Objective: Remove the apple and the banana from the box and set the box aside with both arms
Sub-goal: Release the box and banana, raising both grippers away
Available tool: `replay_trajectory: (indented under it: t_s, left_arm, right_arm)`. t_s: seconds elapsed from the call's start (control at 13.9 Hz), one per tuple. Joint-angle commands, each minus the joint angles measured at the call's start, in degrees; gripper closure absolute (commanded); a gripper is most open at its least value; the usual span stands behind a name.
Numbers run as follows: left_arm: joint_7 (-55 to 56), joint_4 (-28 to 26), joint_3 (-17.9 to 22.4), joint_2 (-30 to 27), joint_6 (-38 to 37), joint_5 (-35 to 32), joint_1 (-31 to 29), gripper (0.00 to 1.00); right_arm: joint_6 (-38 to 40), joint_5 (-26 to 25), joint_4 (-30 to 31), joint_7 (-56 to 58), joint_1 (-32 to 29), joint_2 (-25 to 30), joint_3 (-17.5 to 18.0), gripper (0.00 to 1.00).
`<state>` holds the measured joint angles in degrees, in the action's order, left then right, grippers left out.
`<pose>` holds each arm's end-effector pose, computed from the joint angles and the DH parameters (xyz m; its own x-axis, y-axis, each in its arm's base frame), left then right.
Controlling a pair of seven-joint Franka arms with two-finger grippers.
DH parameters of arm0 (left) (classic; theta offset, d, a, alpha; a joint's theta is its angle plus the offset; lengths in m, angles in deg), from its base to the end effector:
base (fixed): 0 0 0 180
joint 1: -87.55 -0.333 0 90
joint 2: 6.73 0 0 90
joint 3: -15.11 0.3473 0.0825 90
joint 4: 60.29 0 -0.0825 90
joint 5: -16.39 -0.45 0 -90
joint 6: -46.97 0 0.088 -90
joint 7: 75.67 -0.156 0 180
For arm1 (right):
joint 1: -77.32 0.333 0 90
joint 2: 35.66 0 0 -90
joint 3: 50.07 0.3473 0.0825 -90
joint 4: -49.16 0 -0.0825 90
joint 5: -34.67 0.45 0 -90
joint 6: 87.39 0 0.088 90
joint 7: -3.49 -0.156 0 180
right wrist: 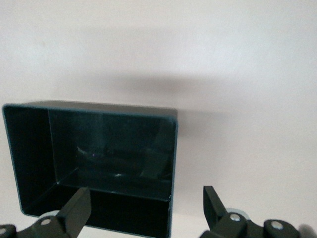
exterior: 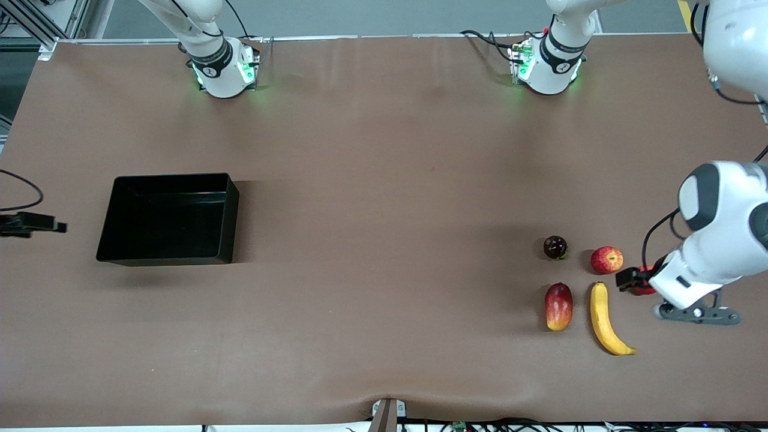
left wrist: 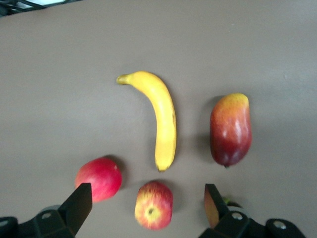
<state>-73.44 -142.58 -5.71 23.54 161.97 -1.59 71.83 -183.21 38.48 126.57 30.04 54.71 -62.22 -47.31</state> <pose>0.7902 0.0044 0.3639 0.9892 -0.1231 0.0790 -0.1140 -0.9873 -0.1103 0.7076 -0.2510 0.4121 0.9903 0.1076 -0.0883 0.0946 -0.9856 -0.1402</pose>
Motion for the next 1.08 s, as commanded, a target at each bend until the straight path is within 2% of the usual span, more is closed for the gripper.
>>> replay_trajectory:
  t_s: [0.0, 0.22, 0.43, 0.5, 0.65, 0.79, 0.86, 1.01]
  left_arm:
    - [-0.4, -1.9, -0.3, -5.9, -4.0, 1.1, -0.4, 0.0]
    - [0.1, -1.5, -2.4, -10.1, -8.2, 1.1, -0.3, 0.0]
    - [-0.2, 2.7, -2.9, -11.3, -12.4, 1.0, -0.4, 0.0]
    - [-0.3, 2.7, -3.1, -12.4, -13.4, 1.6, -0.4, 0.0]
    - [0.2, 2.5, -2.6, -15.8, -16.4, 5.3, -0.1, 0.0]
    - [0.1, 2.6, -2.9, -18.0, -20.4, 6.6, -0.2, 0.0]
    - [0.1, 2.6, -2.8, -19.9, -21.8, 7.0, -0.1, 0.0]
    - [0.4, 2.2, -2.8, -22.5, -25.9, 7.2, 0.1, 0.0]
  right_arm:
    - [1.5, -2.3, -7.3, 0.3, 2.1, -0.2, 0.0, 0.0]
    - [1.3, -1.0, -9.3, 0.4, 3.4, 2.5, 0.3, 0.0]
    - [1.5, -0.1, -10.9, -0.4, 7.0, 4.0, 2.3, 0.0]
    - [1.8, -0.8, -11.1, -2.2, 9.8, 5.5, 2.2, 0.0]
    - [3.8, -2.4, -10.8, -13.1, 13.3, 7.6, 2.3, 0.0]
    - [11.5, -7.6, -10.0, -21.3, 17.5, 10.3, 2.4, 0.0]
    - [13.5, -8.4, -7.6, -22.7, 18.6, 11.9, 2.5, 0.0]
    - [12.2, -8.1, 2.1, -22.8, 19.2, 18.7, 2.6, 0.0]
